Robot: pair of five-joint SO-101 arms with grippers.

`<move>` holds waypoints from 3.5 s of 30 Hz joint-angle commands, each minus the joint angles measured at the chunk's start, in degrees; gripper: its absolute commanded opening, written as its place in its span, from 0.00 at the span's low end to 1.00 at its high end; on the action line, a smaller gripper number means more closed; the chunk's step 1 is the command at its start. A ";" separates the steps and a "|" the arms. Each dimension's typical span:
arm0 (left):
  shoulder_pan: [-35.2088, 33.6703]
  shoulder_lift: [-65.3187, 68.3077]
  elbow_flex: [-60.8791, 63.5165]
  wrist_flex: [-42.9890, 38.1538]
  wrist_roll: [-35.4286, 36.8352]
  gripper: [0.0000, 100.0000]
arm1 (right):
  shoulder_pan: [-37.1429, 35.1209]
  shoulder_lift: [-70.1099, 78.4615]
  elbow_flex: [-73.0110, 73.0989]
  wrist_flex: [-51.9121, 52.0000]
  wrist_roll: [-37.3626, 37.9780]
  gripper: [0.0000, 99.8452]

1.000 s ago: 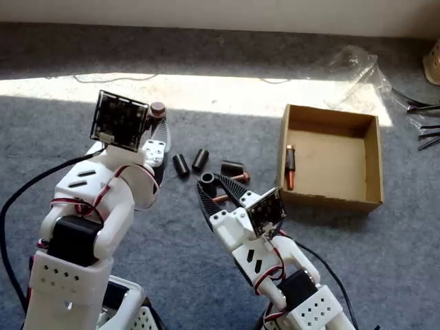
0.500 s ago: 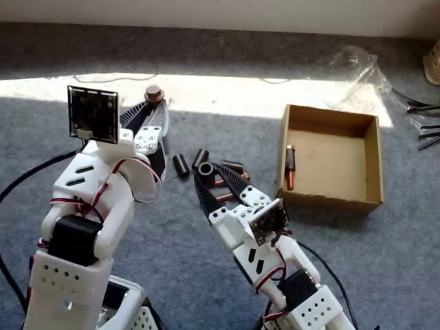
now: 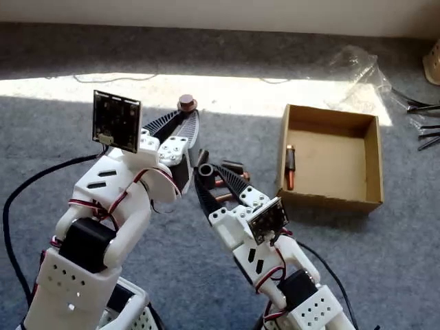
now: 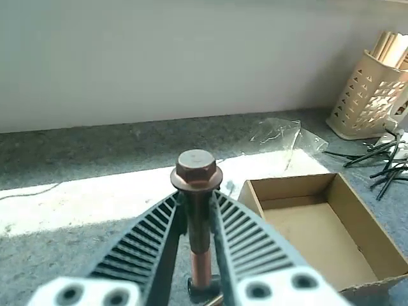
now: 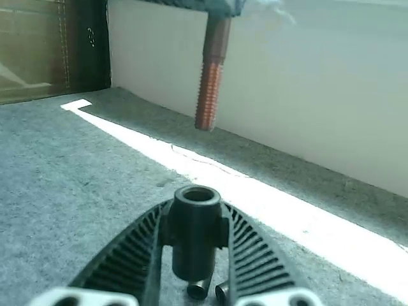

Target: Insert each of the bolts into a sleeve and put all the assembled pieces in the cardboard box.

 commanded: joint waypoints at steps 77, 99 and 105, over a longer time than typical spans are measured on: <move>7.69 -20.09 21.76 -9.49 -3.69 0.00 | -0.40 -0.66 7.25 1.36 1.93 0.00; 7.78 -20.26 29.58 -9.23 -3.60 0.00 | -0.31 -0.66 7.25 1.36 1.76 0.00; 8.04 -20.26 29.58 -8.97 -3.69 0.00 | -0.31 -0.66 7.25 1.36 1.67 0.00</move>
